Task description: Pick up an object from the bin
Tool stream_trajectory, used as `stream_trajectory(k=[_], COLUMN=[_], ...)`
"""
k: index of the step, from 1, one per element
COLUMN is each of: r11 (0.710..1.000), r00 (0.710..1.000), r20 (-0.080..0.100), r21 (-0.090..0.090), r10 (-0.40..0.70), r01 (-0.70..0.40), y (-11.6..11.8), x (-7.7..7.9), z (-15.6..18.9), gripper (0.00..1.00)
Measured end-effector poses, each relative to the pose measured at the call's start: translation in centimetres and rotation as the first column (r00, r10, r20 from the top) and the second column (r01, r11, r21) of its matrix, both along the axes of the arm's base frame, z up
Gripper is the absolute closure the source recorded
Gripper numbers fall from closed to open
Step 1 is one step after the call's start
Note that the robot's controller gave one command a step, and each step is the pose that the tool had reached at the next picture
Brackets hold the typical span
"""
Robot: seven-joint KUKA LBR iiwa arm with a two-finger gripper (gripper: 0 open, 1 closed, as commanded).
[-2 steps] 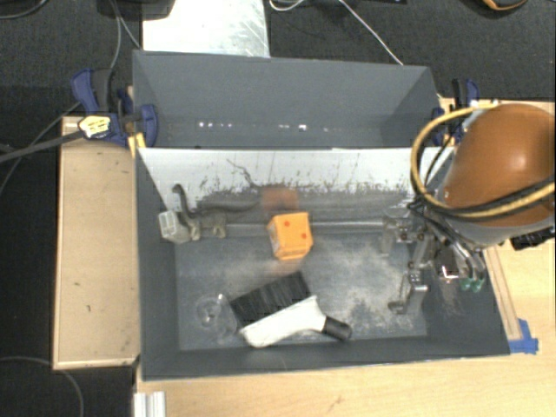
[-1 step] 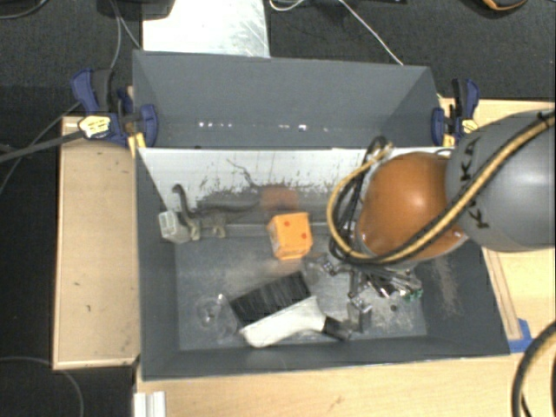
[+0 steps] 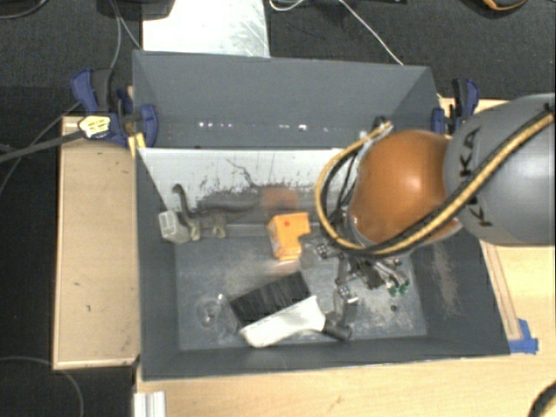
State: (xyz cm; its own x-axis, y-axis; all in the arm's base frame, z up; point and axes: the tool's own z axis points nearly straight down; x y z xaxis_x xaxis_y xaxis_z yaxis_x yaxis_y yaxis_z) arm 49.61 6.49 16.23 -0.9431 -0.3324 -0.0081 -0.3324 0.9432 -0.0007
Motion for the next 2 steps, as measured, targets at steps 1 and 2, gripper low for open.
stream_trajectory(k=[1,2], r11=[0.89,0.94], r00=[0.889,0.94], r20=[-0.005,0.004], r21=[0.0,-0.001], r10=[0.457,0.342], r01=[-0.457,-0.342], y=[3.6,4.0], x=[0.3,-0.4], z=[-6.3,-9.2], gripper=[0.0,0.0])
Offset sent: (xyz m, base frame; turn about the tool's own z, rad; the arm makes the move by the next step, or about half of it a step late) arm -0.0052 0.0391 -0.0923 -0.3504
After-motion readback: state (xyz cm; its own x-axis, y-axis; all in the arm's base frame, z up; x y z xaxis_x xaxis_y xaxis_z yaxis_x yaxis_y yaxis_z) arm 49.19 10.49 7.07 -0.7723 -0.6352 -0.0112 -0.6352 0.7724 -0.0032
